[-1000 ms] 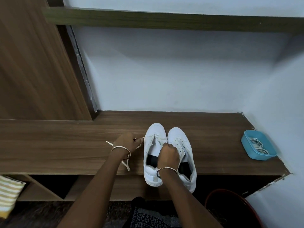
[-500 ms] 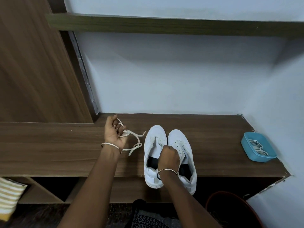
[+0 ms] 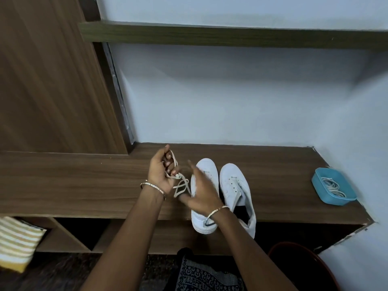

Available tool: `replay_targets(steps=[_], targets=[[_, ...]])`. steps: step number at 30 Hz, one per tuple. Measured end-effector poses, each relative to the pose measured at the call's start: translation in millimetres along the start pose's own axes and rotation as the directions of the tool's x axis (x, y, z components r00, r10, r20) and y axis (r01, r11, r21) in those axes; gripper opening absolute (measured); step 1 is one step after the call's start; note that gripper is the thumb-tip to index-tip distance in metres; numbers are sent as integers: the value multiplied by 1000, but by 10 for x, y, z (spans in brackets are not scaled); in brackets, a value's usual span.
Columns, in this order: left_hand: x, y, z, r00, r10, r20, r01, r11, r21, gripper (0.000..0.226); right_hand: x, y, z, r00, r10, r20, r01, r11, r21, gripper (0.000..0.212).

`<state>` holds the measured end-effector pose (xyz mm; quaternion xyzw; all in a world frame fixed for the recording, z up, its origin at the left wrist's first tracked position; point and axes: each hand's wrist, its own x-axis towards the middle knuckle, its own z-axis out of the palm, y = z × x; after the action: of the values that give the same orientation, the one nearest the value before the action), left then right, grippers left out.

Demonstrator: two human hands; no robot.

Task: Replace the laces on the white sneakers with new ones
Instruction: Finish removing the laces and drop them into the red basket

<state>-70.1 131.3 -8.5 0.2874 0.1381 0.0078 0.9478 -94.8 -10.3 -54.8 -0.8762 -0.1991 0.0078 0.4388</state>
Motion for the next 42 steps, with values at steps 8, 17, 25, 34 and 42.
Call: replay_targets(steps=[8,17,25,34,42], targets=[[-286,323,408,988,19,155,-21,1000,9,45,-19,-85,178,971,175,161,-220,919,328,28],[-670,88,372,926,138,352,-378,272,885,31,-173,-463,-867,938,345,27,-190,450,873,28],[-755,-541,422,892,35,451,-445,244,862,39,-429,-827,-1352,958,245,-148,35,414,910,33],[-1272,-1164,1151,925,-93,367,-184,738,650,34,-1072,-289,-1420,824,558,-96,-274,542,794,25],[-1396,-2085,1406,863,-190,467,-301,548,781,47,-1507,293,-1879,533,709,-462,-423,696,580,26]])
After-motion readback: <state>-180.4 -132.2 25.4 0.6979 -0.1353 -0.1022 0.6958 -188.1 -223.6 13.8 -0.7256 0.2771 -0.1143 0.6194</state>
